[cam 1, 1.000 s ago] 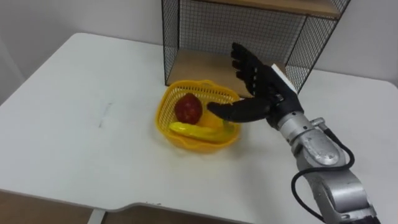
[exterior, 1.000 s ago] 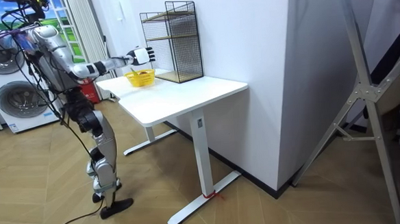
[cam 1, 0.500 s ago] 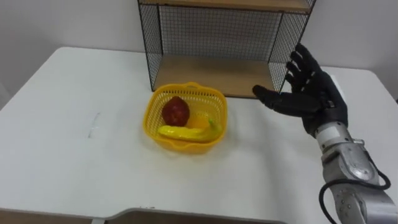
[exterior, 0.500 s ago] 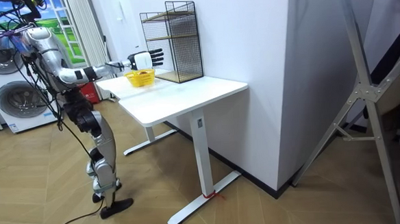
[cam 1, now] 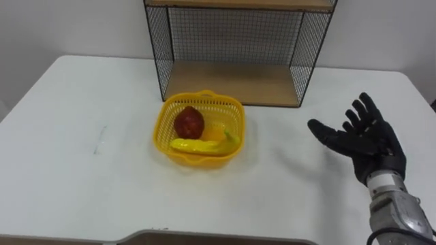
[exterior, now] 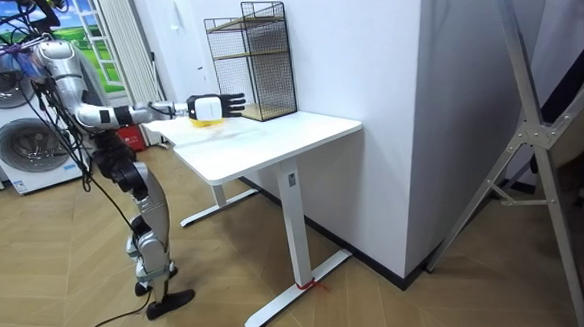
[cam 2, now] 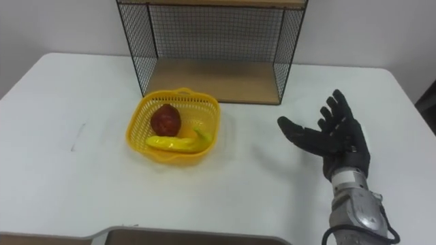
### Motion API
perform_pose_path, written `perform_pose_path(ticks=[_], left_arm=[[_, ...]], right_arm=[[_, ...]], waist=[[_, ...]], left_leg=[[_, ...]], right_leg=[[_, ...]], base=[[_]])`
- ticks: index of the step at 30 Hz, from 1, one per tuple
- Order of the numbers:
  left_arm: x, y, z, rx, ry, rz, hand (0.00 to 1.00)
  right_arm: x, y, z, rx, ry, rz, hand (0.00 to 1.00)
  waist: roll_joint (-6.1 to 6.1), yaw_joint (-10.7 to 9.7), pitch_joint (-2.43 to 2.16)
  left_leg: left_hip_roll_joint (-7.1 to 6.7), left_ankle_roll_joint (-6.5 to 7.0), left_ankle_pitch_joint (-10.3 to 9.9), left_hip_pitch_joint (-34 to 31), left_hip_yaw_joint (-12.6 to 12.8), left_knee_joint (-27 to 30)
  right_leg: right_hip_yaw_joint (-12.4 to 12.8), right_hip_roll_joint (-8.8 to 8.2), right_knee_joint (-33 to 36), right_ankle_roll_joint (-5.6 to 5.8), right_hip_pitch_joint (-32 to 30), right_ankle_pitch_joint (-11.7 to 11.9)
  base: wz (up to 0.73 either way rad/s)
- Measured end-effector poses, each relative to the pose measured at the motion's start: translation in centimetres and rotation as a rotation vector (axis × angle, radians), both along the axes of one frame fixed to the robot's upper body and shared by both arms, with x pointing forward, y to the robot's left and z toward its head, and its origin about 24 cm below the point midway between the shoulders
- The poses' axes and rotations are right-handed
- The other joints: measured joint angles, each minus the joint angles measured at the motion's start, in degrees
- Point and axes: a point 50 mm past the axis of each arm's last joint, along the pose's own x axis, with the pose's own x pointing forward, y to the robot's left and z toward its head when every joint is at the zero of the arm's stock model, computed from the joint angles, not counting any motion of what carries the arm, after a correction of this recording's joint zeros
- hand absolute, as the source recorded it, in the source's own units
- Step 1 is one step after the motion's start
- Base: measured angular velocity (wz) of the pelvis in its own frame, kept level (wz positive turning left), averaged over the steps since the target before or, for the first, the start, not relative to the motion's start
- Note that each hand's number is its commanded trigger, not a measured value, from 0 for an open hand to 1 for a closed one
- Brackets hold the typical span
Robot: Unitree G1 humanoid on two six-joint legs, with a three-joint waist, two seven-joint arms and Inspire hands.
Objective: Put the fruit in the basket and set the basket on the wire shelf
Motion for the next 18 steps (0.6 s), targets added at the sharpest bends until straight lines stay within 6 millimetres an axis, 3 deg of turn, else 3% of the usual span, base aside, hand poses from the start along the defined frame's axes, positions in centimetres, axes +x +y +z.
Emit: perform_pose_path(ticks=[4, 7, 10, 12, 18], left_arm=[[2.0, 3.3, 2.5, 0.199, -0.187, 0.272, 0.00], [4.3, 4.9, 5.2, 0.355, -0.331, 0.350, 0.00], [7.2, 5.8, 8.6, 0.488, -0.491, 0.377, 0.00], [8.0, 6.5, 10.5, 0.580, -0.569, 0.415, 0.00], [9.4, 7.2, 15.6, 0.837, -0.738, 0.482, 0.00]], right_arm=[[-1.6, -1.3, -0.7, -0.064, 0.057, -0.068, 0.00], [-2.4, -1.6, -1.1, -0.082, 0.091, -0.108, 0.00], [-3.6, -1.7, -1.4, -0.097, 0.117, -0.128, 0.00], [-4.0, -1.8, -0.9, -0.110, 0.098, -0.134, 0.00], [-4.2, -2.4, -0.5, -0.138, 0.071, -0.191, 0.00]], waist=[[-0.12, 1.8, -0.16], [0.02, 3.5, -0.13], [0.04, 5.2, -0.25], [0.30, 5.8, -0.37], [0.95, 6.0, 0.04]], left_leg=[[0.05, -0.06, 0.0, 0.2, -0.2, -0.2], [0.02, -0.05, 0.0, 0.1, -0.1, -0.5], [0.01, -0.05, 0.0, 0.0, -0.2, -0.7], [0.01, -0.05, 0.1, 0.2, -0.2, -1.1], [-0.02, -0.05, 0.1, 0.9, -0.3, -1.2]], right_leg=[[0.0, -0.01, 0.0, 0.00, 0.1, 0.0], [0.1, 0.01, 0.0, 0.00, -0.1, 0.0], [-0.2, 0.01, 0.0, 0.00, -0.7, 0.0], [-0.2, 0.01, 0.0, 0.00, -0.4, 0.0], [-0.2, 0.17, -0.1, 0.01, 0.1, 0.0]], base=[[0.02], [-0.03], [-0.01], [0.00], [0.01]])
